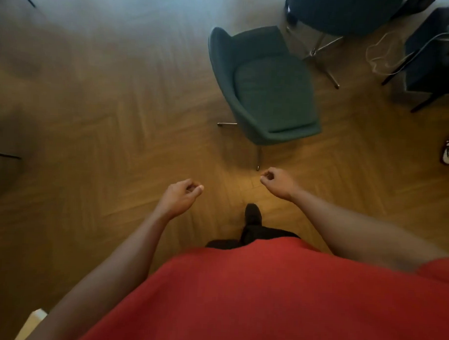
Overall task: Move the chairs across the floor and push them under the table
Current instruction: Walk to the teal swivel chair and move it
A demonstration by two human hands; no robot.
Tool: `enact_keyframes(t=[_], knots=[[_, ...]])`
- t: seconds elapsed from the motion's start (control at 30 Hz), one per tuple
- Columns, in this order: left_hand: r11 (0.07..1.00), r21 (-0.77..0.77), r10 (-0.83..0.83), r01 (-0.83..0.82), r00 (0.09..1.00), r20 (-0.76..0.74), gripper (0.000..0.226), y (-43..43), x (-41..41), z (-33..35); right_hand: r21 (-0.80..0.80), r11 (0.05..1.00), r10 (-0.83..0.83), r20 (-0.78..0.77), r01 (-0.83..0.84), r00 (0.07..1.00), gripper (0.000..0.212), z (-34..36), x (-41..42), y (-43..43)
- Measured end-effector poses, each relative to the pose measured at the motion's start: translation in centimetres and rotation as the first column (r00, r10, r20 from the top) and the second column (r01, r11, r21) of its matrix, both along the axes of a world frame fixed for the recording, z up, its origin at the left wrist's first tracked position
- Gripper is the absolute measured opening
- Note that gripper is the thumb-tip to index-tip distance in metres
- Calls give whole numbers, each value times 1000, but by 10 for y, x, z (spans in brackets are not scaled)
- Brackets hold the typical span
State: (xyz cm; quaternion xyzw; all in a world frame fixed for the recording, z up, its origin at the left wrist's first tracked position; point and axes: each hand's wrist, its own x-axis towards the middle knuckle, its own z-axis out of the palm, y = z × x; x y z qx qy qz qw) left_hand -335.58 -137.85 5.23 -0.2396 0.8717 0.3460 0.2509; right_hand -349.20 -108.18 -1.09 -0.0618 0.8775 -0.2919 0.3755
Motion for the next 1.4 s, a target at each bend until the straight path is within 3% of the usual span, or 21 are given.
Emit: enact_keyframes(t=[0.13,0.27,0.33,0.47,0.6,0.83,0.9,1.0,1.13,1.27,1.4], knots=[[998,26,53,-52,998,-37,25,-52,-44,5,32,999,-40,-100,43,994,40,12,-53,-55],[996,64,58,-54,996,-62,19,-110,-85,3,97,986,-107,-275,138,956,67,16,-108,-116],[997,70,15,-10,998,-66,18,-144,-110,-1,132,977,-124,-289,168,949,77,11,-134,-147],[986,47,-158,161,986,-52,19,-218,-179,0,235,953,-150,-189,193,970,85,-5,-170,-196],[904,-40,-428,426,901,-76,25,-280,-262,13,289,886,-318,-190,362,929,84,-13,-181,-235],[664,-176,-748,727,649,-138,23,-294,-409,16,392,800,-419,-177,455,890,80,-23,-204,-263],[556,-238,-831,796,533,-161,28,-278,-446,10,436,786,-410,-162,438,897,77,-31,-214,-265],[320,-345,-947,882,297,-121,46,-244,-495,-5,469,769,-429,-128,436,894,70,-50,-229,-260],[99,-425,-995,900,81,-61,64,-204,-552,-27,484,764,-414,-139,426,900,61,-64,-238,-256],[-178,-448,-983,876,-178,42,73,-183,-597,-57,454,768,-417,-182,452,891,57,-69,-237,-258],[-298,-431,-952,852,-298,70,65,-173,-632,-83,445,758,-449,-176,477,876,56,-70,-243,-265]])
